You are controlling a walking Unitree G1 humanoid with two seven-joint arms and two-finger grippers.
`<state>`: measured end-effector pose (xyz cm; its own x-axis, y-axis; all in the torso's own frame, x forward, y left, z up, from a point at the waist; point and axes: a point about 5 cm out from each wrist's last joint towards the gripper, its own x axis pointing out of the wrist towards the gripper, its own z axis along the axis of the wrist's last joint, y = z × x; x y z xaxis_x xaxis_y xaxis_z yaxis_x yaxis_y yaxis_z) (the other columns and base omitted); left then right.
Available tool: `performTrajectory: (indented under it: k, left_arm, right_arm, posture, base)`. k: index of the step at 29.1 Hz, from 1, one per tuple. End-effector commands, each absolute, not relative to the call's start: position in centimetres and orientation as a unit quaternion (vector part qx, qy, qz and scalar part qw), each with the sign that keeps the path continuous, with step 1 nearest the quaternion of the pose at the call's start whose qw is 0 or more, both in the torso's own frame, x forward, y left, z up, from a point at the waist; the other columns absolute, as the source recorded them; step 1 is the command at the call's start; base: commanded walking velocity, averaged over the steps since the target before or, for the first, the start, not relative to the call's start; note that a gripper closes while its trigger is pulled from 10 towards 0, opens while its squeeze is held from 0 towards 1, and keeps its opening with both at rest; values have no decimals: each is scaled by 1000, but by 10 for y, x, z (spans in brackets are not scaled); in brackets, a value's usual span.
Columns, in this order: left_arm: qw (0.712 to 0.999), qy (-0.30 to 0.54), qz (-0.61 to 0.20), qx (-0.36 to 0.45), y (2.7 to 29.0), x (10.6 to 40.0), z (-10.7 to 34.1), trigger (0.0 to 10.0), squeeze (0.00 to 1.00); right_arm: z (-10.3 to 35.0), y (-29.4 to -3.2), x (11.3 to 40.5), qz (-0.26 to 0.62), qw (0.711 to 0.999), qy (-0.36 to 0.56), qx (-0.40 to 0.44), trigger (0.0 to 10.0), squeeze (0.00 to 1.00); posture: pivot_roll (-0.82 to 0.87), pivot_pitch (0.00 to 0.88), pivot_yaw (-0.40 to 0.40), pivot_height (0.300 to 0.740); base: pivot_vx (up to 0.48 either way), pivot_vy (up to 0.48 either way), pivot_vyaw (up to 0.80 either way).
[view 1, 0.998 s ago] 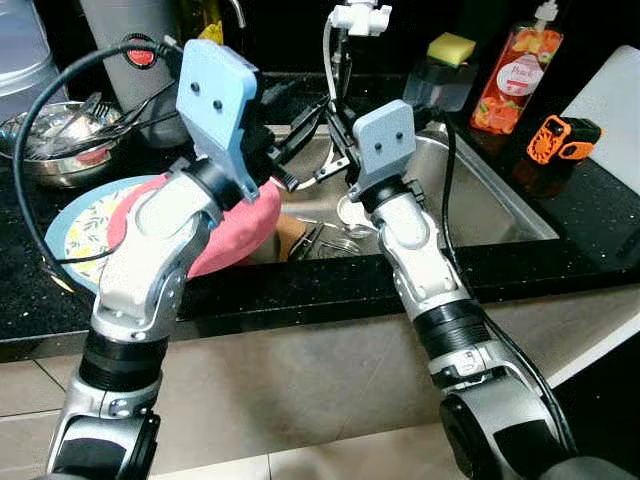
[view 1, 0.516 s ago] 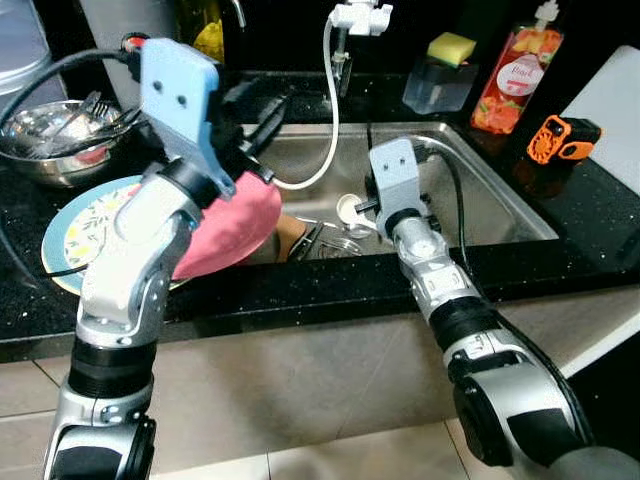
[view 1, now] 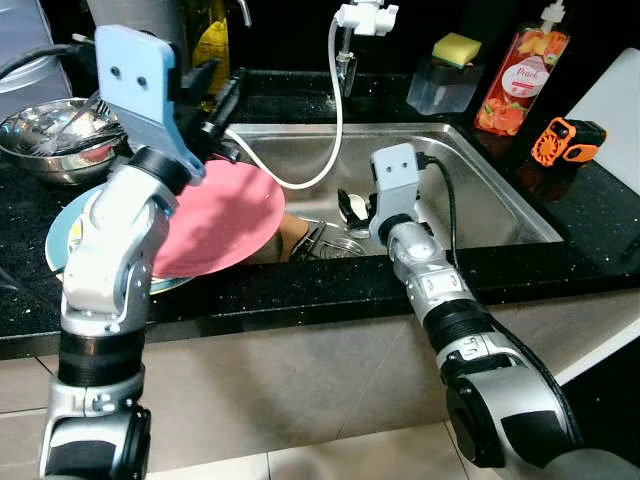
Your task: Kitchen organization
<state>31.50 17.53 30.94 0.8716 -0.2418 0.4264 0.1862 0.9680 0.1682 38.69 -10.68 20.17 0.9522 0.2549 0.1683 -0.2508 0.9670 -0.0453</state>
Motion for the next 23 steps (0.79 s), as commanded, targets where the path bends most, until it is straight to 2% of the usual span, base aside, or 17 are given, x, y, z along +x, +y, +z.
performTrajectory:
  k: [1, 4, 8, 10, 11, 12, 14, 16, 23]
  left_arm:
    - [969, -222, -68, 79, 190, 319, 312, 10000, 0]
    - [978, -179, -4, 112, 221, 324, 308, 10000, 0]
    - [979, -112, 47, 161, 250, 328, 296, 10000, 0]
    - [979, -112, 47, 161, 250, 328, 296, 10000, 0]
    - [975, -85, 60, 197, 258, 328, 291, 10000, 0]
    - [975, -85, 60, 197, 258, 328, 291, 10000, 0]
    - [937, -28, 67, 343, 273, 324, 277, 10000, 0]
    - [902, 12, 52, 428, 282, 317, 264, 10000, 0]
    - [894, 36, 48, 444, 290, 314, 252, 10000, 0]
  right_arm:
    - [220, -110, 383, 135, 981, -140, 21, 10000, 0]
    - [255, -111, 371, 160, 959, -226, 66, 10000, 0]
    - [272, -115, 364, 166, 949, -260, 73, 10000, 0]
    - [272, -115, 364, 166, 949, -260, 73, 10000, 0]
    - [274, -115, 363, 166, 947, -263, 74, 10000, 0]
    - [274, -115, 363, 166, 947, -263, 74, 10000, 0]
    - [274, -116, 363, 166, 947, -264, 77, 10000, 0]
    - [270, -115, 362, 166, 948, -260, 84, 10000, 0]
    - [266, -113, 360, 173, 948, -253, 90, 10000, 0]
  posture:
    - [259, 0, -75, 740]
    - [241, 0, -55, 740]
    - [245, 0, -53, 740]
    - [245, 0, -53, 740]
    - [253, 0, -47, 740]
    - [253, 0, -47, 740]
    - [255, 0, -43, 740]
    - [265, 0, -37, 740]
    - [278, 0, -45, 740]
  base:
    - [0, 0, 0]
    - [0, 0, 0]
    - [0, 0, 0]
    - [0, 0, 0]
    - [0, 0, 0]
    - [0, 0, 0]
    - [0, 0, 0]
    - [0, 0, 0]
    - [0, 0, 0]
